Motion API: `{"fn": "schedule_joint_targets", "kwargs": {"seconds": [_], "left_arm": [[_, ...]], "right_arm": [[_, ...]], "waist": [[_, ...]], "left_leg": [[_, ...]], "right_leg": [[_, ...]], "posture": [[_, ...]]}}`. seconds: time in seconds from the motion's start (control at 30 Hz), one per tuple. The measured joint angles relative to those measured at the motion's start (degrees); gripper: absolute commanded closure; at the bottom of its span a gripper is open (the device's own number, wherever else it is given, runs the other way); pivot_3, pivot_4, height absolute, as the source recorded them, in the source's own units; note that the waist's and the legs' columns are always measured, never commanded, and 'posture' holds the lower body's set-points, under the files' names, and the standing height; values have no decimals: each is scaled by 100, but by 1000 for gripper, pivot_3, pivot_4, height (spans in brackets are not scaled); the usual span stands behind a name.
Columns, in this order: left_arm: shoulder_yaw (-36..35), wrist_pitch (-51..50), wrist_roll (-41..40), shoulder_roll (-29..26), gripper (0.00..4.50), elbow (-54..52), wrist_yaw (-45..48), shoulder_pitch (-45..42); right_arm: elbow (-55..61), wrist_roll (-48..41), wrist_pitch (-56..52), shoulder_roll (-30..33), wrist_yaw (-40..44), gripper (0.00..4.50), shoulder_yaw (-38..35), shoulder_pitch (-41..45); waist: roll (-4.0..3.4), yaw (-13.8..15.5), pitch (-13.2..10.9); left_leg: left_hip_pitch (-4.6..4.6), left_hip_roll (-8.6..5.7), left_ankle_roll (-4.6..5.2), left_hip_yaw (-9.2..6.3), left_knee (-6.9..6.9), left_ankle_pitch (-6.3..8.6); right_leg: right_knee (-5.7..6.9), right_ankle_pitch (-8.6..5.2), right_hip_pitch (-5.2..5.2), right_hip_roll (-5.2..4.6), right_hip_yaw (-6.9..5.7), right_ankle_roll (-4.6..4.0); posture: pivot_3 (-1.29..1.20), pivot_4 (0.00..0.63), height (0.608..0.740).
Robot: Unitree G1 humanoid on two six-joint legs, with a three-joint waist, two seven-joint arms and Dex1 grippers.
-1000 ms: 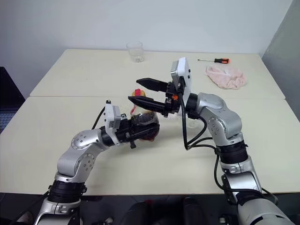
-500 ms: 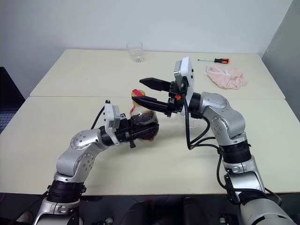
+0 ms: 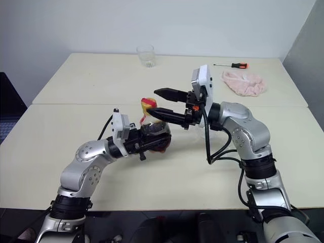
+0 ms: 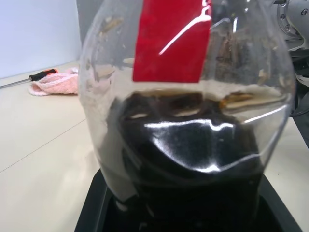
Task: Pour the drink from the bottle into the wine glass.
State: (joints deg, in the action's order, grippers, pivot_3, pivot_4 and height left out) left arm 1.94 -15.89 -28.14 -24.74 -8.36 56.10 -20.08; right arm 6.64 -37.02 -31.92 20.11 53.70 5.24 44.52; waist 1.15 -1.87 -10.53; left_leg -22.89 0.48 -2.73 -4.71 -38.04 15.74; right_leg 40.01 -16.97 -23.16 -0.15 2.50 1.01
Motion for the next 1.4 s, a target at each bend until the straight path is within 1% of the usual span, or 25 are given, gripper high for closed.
{"fn": "schedule_joint_targets", "kwargs": {"seconds": [0.47,0.97,1.4], "left_arm": [[0,0,1,0,2801,0,34,-1],[-10,0,1,-16,2801,1,72,-1],[-10,5,1,-16,2801,1,78,-1]], "right_arm": [[-19,46,52,36,-10,1211,-21,-12],[-58,144,119,260,38,1211,-122,-104],[28,-60,-146,469,176,1211,-197,-281]], "waist": [[0,0,0],[0,1,0],[0,2,0]], "left_leg": [[0,0,0,0,0,0],[0,0,0,1,0,0],[0,0,0,1,0,0]], "right_leg": [[0,0,0,0,0,0],[0,0,0,0,0,0],[0,0,0,0,0,0]], "posture": [[0,150,740],[0,150,740],[0,150,740]]}}
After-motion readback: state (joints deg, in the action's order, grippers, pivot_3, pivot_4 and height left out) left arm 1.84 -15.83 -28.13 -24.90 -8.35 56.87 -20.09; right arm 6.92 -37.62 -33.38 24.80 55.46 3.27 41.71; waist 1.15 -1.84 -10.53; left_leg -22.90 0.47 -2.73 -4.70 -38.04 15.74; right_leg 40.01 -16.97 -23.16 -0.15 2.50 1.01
